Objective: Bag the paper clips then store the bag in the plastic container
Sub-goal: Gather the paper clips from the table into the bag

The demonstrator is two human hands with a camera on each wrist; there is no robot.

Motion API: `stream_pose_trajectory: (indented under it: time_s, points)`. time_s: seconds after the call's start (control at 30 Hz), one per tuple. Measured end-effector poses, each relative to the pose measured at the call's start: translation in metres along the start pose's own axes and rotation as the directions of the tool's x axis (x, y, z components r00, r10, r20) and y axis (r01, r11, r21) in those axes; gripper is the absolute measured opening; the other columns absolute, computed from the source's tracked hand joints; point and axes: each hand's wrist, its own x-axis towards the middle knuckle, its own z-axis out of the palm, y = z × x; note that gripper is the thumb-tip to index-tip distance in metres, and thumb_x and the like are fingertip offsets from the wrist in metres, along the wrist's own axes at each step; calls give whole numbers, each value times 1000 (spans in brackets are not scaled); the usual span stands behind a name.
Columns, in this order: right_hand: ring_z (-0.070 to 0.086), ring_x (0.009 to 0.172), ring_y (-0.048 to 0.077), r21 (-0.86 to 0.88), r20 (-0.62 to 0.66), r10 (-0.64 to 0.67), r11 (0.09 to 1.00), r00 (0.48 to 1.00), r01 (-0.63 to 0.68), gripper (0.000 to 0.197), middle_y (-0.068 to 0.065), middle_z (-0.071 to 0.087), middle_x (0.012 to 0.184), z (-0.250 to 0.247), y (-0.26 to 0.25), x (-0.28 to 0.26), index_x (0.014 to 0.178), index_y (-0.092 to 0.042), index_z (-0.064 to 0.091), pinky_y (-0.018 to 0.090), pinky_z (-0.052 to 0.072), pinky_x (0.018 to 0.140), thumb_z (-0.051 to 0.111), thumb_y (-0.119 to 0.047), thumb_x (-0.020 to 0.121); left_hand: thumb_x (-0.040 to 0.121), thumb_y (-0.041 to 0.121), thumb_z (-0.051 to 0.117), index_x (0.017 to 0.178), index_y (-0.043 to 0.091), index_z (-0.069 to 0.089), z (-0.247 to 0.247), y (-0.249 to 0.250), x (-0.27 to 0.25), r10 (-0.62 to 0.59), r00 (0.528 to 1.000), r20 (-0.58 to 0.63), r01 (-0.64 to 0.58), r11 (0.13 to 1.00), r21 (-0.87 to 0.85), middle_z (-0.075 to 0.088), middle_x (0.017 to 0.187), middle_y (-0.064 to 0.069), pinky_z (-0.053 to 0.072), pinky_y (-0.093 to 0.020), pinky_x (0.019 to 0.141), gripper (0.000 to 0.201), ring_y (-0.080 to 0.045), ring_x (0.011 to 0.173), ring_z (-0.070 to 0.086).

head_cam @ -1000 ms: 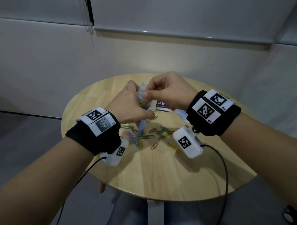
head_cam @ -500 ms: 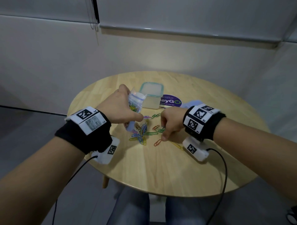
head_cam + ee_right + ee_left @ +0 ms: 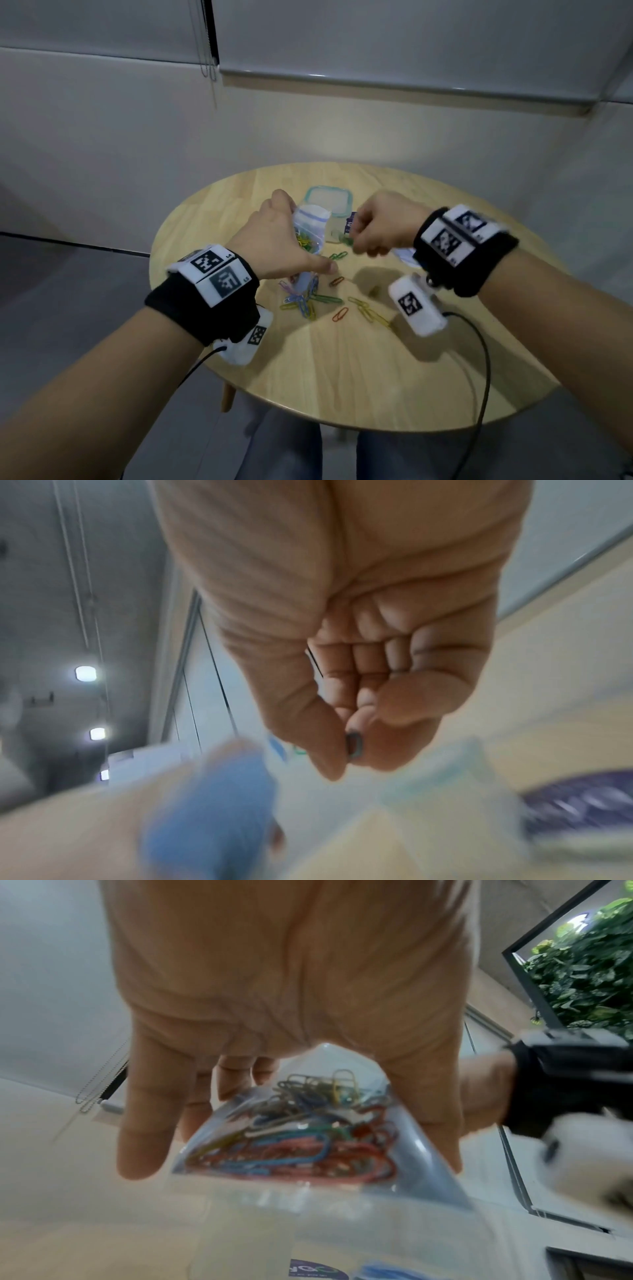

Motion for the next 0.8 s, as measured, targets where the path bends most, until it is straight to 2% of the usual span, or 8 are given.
stream_pose_trajectory:
  time_s: [0.07,0.13,0.27,0.4,0.5,0.67,0.73,0.8]
  points:
    - [53,38,11,126,-103,-31,991,994,44,13,2,57,42,-28,-15,-4,65,-9,67,18,46,43,73,3,66,41,68,80,104,17,35,3,6,0,19,1000,-25,-17,998,55,49,101,-3,43,-34,65,93,-23,90,53]
    - [56,40,11,124,-110,-68,989,992,81,13,1,58,43,-47,-32,-9,71,-6,68,18,47,44,74,3,65,40,71,78,106,16,36,4,12,-1,40,998,-53,-34,994,104,45,102,-3,41,-35,67,96,-24,92,49]
    - [64,54,14,-102,-24,-47,994,999,45,15,5,68,61,-56,-59,-9,78,-7,71,23,53,55,77,-4,65,44,72,76,111,14,36,8,26,-3,83,992,-93,-72,990,118,43,105,-3,41,-35,69,97,-24,94,44]
    - [55,64,17,-320,34,42,947,999,-29,25,7,63,69,-52,-69,-7,90,0,73,29,47,67,76,-9,67,43,71,74,110,16,35,9,32,-3,86,989,-122,-76,994,80,42,105,-2,41,-35,71,95,-23,95,43]
    - [54,66,16,-369,15,66,928,998,-56,27,6,63,72,-56,-67,-9,93,-1,74,30,47,70,76,-12,68,44,69,75,110,16,36,9,32,-5,78,990,-121,-67,993,93,41,104,-1,39,-33,70,93,-22,95,42]
    - [61,62,18,-214,31,-23,976,999,29,24,13,72,76,-48,-67,-12,86,0,74,29,51,64,80,-8,64,47,69,76,110,18,35,13,36,-8,108,991,-78,-106,994,22,41,103,0,36,-30,67,91,-21,93,44]
    - [60,58,16,-156,-22,-69,986,997,64,22,10,70,69,-42,-67,-12,82,-1,73,26,49,58,80,-6,62,47,67,77,109,19,36,11,36,-8,106,991,-77,-110,992,-54,44,104,0,35,-27,62,89,-20,93,48]
    - [53,45,8,-83,-137,-126,990,982,116,18,2,65,58,-37,-63,-10,73,-6,73,18,42,46,82,-9,59,49,62,79,108,21,37,9,36,-9,87,993,-85,-98,985,-143,47,104,1,33,-25,57,83,-18,91,51]
